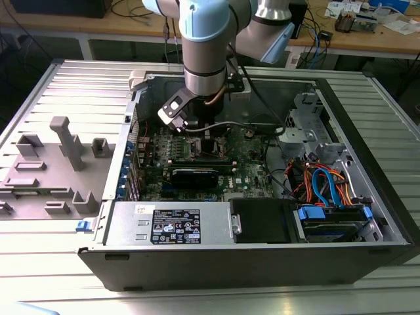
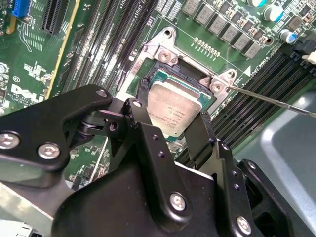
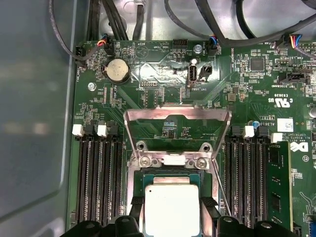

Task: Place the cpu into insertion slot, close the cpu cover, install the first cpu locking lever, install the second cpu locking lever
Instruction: 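Place the cpu into insertion slot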

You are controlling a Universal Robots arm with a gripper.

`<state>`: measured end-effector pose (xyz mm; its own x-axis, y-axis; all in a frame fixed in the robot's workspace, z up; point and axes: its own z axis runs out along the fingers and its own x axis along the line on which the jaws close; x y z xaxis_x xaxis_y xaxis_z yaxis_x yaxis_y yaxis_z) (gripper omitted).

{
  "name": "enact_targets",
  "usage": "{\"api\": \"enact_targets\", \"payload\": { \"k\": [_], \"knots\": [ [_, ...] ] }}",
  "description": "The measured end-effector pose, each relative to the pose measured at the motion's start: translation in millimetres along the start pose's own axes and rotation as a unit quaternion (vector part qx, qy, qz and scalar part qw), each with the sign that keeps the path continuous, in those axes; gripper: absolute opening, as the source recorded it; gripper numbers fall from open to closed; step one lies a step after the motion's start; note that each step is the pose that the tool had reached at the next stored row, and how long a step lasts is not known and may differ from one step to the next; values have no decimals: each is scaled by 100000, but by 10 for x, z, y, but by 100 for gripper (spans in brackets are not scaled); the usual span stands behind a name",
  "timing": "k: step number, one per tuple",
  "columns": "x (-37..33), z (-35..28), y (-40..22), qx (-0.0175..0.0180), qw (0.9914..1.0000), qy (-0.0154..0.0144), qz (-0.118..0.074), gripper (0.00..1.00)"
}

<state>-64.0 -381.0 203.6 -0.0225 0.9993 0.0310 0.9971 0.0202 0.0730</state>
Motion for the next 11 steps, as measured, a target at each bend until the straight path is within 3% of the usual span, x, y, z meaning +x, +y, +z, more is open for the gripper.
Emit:
{"api": "enact_targets", "payload": {
  "k": [11],
  "knots": [
    [0, 8, 0, -14, 99999, -22, 364, 54]
  ]
}}
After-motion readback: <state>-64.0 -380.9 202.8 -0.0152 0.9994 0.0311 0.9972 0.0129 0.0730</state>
